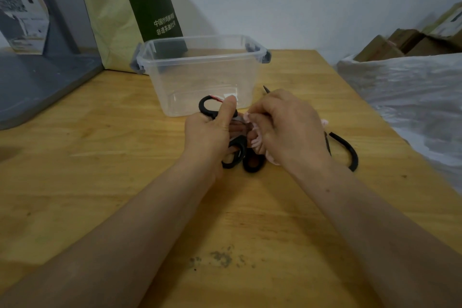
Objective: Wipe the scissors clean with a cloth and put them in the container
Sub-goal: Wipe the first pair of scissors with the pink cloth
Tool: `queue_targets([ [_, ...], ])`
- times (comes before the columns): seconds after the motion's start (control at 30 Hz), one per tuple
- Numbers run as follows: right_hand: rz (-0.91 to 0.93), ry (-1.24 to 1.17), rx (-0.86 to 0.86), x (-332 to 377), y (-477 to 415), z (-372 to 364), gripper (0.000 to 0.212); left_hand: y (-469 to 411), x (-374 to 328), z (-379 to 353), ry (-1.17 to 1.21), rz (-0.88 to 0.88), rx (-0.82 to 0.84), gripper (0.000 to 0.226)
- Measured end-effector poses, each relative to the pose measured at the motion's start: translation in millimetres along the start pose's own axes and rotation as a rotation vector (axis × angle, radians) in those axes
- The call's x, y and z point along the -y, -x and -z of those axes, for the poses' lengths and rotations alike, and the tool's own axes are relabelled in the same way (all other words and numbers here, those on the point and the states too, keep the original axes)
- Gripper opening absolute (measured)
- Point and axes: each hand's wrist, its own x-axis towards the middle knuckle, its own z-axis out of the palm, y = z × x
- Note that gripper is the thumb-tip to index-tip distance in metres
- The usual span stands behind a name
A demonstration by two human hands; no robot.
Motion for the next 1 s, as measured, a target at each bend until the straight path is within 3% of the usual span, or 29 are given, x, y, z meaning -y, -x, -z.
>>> queue_targets([
  [0.27, 0.142, -0.121, 0.116, 4, 4, -2, 0.009, -2, -1, 7, 0.002, -0.004, -0.036, 0.032],
  [0.4, 0.024, -0.141, 0.042, -8, 0, 4, 0.011, 1, -2, 4, 0.037, 0.0, -0.024, 0.03],
  [0.67, -0.044, -0.21, -0.02, -4, 0, 1, 0.012, 4, -4, 3, 0.038, -0.025, -0.016, 0.032],
  [0.87, 0.101, -0.141, 0.151, 9, 4, -2, 0.015, -2, 0, 7, 0.001, -0.021, -0.045, 0.034],
  [1.0, 0.057, -0.085, 0.28, -1, 0, 8, 0.018, -3, 1, 6, -0.003, -0.014, -0.039, 0.034],
])
